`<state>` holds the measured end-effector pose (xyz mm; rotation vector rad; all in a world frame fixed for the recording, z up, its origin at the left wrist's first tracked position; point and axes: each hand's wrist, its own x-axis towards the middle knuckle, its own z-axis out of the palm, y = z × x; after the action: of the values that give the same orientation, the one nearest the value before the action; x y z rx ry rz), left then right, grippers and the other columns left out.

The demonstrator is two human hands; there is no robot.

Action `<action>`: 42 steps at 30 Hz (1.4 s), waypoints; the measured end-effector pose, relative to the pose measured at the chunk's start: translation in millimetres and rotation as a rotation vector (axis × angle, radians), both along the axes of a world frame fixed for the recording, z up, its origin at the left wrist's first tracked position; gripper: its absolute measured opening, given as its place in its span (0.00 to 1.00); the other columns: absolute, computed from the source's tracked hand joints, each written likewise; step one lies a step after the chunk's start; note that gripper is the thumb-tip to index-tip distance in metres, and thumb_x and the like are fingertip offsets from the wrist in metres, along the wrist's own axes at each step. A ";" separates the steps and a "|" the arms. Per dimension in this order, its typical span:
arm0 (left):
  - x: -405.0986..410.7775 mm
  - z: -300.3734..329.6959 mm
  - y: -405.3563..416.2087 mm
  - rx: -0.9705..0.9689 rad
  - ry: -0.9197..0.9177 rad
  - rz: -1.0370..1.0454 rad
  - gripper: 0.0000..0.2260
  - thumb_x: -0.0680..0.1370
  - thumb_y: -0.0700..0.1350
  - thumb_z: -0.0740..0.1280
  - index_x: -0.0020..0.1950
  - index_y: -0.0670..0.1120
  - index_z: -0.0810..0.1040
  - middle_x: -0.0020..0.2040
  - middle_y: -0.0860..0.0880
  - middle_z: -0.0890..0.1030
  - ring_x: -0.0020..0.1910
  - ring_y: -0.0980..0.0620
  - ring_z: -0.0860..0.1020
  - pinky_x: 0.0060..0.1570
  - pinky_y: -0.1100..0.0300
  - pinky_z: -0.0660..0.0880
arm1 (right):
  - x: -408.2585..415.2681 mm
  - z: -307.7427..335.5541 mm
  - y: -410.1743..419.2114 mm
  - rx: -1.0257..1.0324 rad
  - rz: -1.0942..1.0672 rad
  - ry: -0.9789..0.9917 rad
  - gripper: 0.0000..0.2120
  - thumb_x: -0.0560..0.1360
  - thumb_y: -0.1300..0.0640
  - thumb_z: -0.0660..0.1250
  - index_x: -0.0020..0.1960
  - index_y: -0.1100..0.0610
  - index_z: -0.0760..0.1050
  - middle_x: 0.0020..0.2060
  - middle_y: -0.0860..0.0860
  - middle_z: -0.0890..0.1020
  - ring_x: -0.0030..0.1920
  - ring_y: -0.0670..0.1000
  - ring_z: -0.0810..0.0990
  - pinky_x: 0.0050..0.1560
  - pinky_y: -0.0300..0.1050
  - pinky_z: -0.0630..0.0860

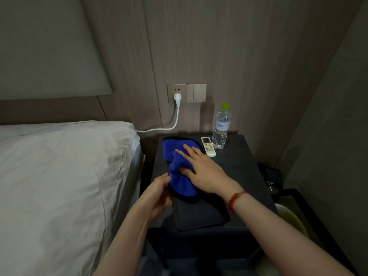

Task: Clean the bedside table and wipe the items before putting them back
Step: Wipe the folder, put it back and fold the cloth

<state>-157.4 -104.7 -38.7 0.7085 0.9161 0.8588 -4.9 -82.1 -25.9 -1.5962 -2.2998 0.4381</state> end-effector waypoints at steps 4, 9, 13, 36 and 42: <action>-5.5 1.2 -0.6 0.016 0.025 -0.071 0.10 0.77 0.41 0.60 0.52 0.45 0.79 0.42 0.46 0.86 0.38 0.52 0.84 0.37 0.59 0.81 | -1.8 6.3 16.4 0.009 -0.088 0.056 0.26 0.80 0.47 0.53 0.75 0.47 0.50 0.76 0.48 0.51 0.76 0.51 0.50 0.73 0.46 0.49; -12.7 2.2 2.3 -0.015 -0.019 -0.011 0.13 0.74 0.45 0.64 0.56 0.42 0.79 0.47 0.43 0.85 0.43 0.48 0.83 0.39 0.57 0.81 | -0.5 3.7 -0.6 -0.021 -0.326 0.200 0.25 0.80 0.50 0.54 0.75 0.53 0.55 0.75 0.53 0.58 0.73 0.53 0.59 0.70 0.48 0.59; -20.5 1.9 6.0 -0.023 -0.070 0.051 0.11 0.78 0.44 0.60 0.57 0.43 0.77 0.44 0.44 0.85 0.40 0.49 0.84 0.36 0.56 0.82 | -3.4 -8.7 -35.6 -0.054 -0.216 0.245 0.27 0.79 0.52 0.55 0.76 0.52 0.51 0.76 0.52 0.54 0.74 0.53 0.56 0.71 0.49 0.58; -17.2 20.6 17.9 -0.116 0.040 0.280 0.16 0.80 0.45 0.58 0.66 0.40 0.72 0.33 0.46 0.84 0.25 0.52 0.82 0.22 0.61 0.78 | -7.2 -12.9 -56.1 -0.205 -0.089 0.274 0.28 0.80 0.48 0.54 0.76 0.48 0.47 0.77 0.48 0.47 0.76 0.49 0.50 0.75 0.48 0.53; -18.0 13.5 25.5 -0.202 0.014 0.317 0.16 0.80 0.46 0.57 0.64 0.40 0.73 0.29 0.45 0.83 0.24 0.49 0.81 0.22 0.60 0.77 | -7.0 -16.1 -68.8 0.036 0.143 -0.085 0.29 0.80 0.47 0.53 0.75 0.46 0.43 0.76 0.46 0.44 0.76 0.46 0.43 0.73 0.39 0.39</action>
<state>-175.5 -79.1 -25.2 0.3995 1.1287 1.0230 -11.9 -150.9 -42.0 -1.4665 -2.4812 0.3656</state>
